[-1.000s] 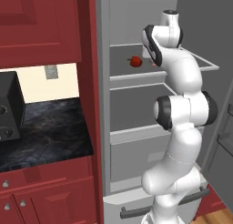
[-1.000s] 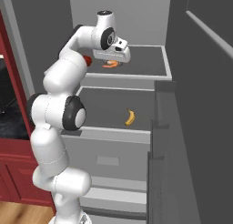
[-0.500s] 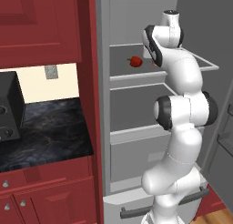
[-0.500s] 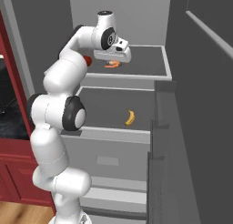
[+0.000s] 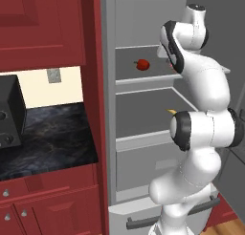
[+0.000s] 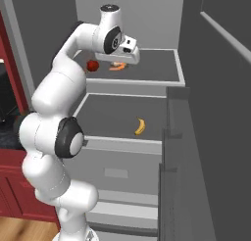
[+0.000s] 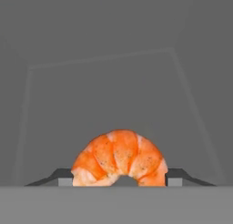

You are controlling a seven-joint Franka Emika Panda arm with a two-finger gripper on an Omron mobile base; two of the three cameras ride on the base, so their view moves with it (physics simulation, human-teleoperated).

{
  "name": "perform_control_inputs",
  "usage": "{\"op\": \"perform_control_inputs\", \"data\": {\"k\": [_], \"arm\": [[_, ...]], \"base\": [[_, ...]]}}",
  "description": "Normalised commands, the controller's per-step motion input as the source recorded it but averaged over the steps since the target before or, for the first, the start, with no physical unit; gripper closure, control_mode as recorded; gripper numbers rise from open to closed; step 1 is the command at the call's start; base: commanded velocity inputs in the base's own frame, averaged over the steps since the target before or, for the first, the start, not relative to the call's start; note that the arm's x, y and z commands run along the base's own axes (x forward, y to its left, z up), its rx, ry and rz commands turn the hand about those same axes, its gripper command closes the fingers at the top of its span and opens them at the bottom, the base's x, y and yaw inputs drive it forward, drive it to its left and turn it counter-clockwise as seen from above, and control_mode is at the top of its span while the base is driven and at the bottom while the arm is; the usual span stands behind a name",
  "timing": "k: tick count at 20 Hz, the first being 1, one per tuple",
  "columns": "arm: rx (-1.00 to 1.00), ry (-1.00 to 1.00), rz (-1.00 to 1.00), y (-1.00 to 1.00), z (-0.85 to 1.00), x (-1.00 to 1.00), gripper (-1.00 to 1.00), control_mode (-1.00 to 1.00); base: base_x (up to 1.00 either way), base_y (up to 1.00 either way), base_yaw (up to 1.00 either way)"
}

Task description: Open the fridge, remove the banana, bell pepper, and shrimp, and place them on any counter.

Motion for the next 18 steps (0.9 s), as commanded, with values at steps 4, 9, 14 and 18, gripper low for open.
{"op": "perform_control_inputs", "data": {"k": [4, 9, 14, 18], "arm": [[0.00, -0.23, 0.06, 0.10, 0.12, -1.00, 1.00, -1.00], [-0.01, -0.14, 0.04, 0.29, 0.19, -0.98, 1.00, -1.00], [0.00, 0.00, 0.01, 0.15, 0.38, -0.75, 1.00, -1.00], [0.00, 0.00, 0.00, 0.18, 0.22, -0.43, 1.00, -1.00]], "base": [[0.00, 0.00, 0.00], [0.00, 0.00, 0.00], [0.00, 0.00, 0.00], [0.00, 0.00, 0.00]]}}
